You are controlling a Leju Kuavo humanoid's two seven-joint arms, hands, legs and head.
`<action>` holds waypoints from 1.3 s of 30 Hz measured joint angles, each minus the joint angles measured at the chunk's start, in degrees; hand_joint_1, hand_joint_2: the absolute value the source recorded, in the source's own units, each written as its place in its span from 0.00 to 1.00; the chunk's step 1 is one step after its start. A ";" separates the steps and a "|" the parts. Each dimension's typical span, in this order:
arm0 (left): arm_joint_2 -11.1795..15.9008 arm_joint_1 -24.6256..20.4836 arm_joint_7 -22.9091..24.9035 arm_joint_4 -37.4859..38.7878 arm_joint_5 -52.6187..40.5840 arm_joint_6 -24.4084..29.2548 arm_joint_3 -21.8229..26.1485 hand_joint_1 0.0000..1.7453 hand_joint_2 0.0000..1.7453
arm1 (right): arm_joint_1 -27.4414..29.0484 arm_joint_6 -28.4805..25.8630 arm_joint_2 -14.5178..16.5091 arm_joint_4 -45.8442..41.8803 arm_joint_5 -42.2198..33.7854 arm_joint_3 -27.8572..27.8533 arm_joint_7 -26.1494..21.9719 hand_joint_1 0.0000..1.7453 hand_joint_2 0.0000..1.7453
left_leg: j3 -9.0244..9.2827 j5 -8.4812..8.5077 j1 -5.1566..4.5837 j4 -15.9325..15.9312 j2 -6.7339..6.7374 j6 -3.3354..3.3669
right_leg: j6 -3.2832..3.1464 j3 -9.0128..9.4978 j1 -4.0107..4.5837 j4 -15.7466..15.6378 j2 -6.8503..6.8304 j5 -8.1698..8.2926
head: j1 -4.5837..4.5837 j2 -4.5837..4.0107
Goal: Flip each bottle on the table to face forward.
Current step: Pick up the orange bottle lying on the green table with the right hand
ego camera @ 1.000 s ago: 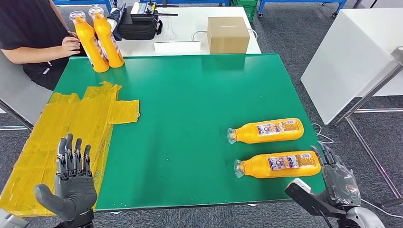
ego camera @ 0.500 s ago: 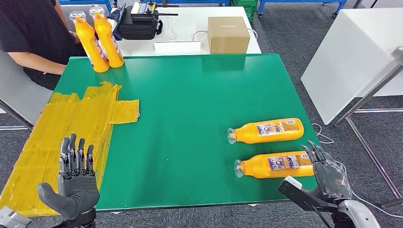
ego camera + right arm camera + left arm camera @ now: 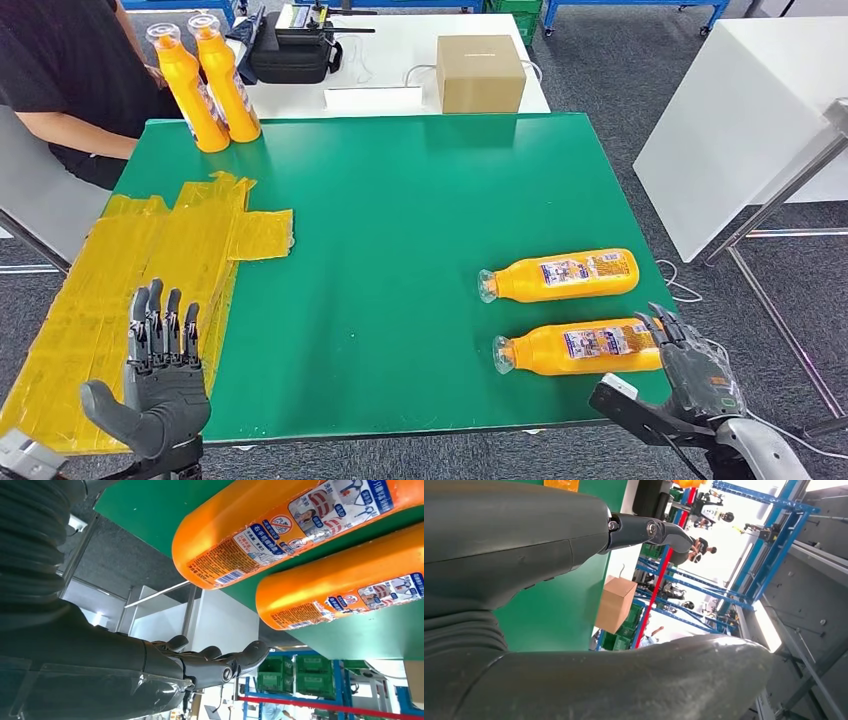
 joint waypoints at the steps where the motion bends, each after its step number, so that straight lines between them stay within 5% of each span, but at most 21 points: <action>1: 0.00 -0.02 0.01 0.01 0.07 0.04 -0.01 0.00 0.00 | -0.03 0.26 -0.14 0.05 -0.06 0.03 0.07 0.00 1.00 | 0.00 0.00 0.00 0.00 0.00 0.00 | 0.00 0.00 0.00 0.00 0.00 0.00 | 0.01 0.00; 21: 0.01 -1.60 0.78 1.10 1.55 0.83 -0.13 0.00 0.00 | -7.17 7.35 -4.32 5.46 -1.32 1.86 1.01 0.00 1.00 | 0.00 0.01 0.00 0.00 0.04 0.00 | 0.01 0.00 0.00 0.00 0.01 0.02 | -0.01 0.00; 39: 0.49 -3.41 1.62 2.43 3.55 1.78 -0.62 0.00 0.00 | -22.43 10.85 -2.31 20.60 0.93 12.69 -0.37 0.00 1.00 | 0.01 0.09 0.00 0.01 0.01 0.03 | 0.06 0.04 0.00 0.02 0.00 0.06 | -0.01 0.00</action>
